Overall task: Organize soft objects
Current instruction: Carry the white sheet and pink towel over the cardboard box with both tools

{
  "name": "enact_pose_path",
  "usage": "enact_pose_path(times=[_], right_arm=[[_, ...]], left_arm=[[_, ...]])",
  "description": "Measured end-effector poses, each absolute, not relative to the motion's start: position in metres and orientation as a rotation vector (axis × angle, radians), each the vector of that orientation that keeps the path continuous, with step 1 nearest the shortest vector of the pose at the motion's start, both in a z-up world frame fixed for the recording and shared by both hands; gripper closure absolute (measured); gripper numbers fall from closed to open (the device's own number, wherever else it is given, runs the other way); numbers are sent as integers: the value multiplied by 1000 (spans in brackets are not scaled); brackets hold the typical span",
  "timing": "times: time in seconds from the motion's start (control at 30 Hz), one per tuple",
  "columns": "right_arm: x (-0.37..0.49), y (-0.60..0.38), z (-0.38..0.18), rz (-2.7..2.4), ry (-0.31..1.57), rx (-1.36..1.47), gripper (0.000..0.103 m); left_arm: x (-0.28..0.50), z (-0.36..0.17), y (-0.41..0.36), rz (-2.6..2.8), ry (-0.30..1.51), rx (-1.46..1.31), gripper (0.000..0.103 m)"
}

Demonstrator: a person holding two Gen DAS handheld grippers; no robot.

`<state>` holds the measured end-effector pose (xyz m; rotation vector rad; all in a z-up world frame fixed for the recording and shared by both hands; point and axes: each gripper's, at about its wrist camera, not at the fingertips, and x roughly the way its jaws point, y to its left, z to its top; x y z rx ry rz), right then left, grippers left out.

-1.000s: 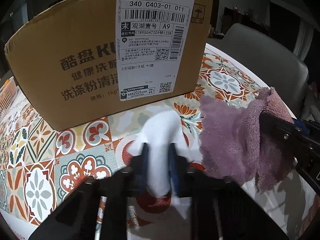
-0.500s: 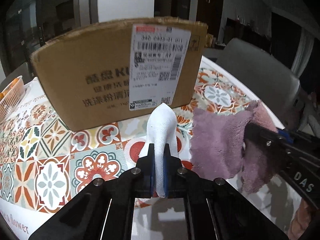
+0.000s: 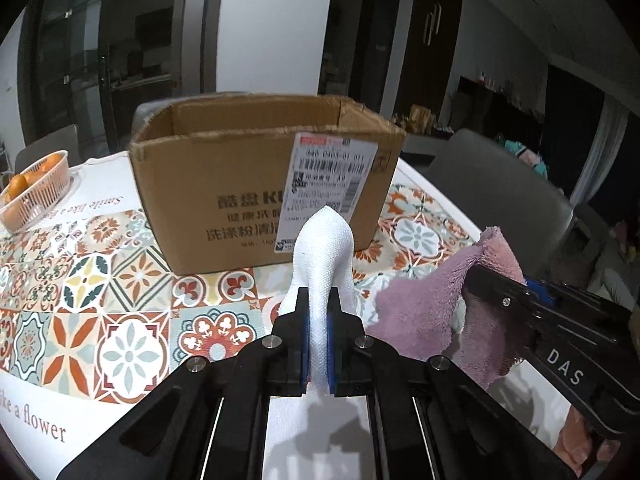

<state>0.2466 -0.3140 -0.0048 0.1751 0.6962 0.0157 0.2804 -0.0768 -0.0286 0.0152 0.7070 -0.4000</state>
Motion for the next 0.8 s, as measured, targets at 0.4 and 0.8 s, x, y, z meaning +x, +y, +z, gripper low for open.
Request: enact_pose_path(times=[0.4,0.8], right_arm=[[228,-302,33,54,599,161,90],[223,-293,66,81,509,144,90]], left_arm=[[259,12,-59,-400,607,-44,95],[249,49,-44,-394,495,-55,95]])
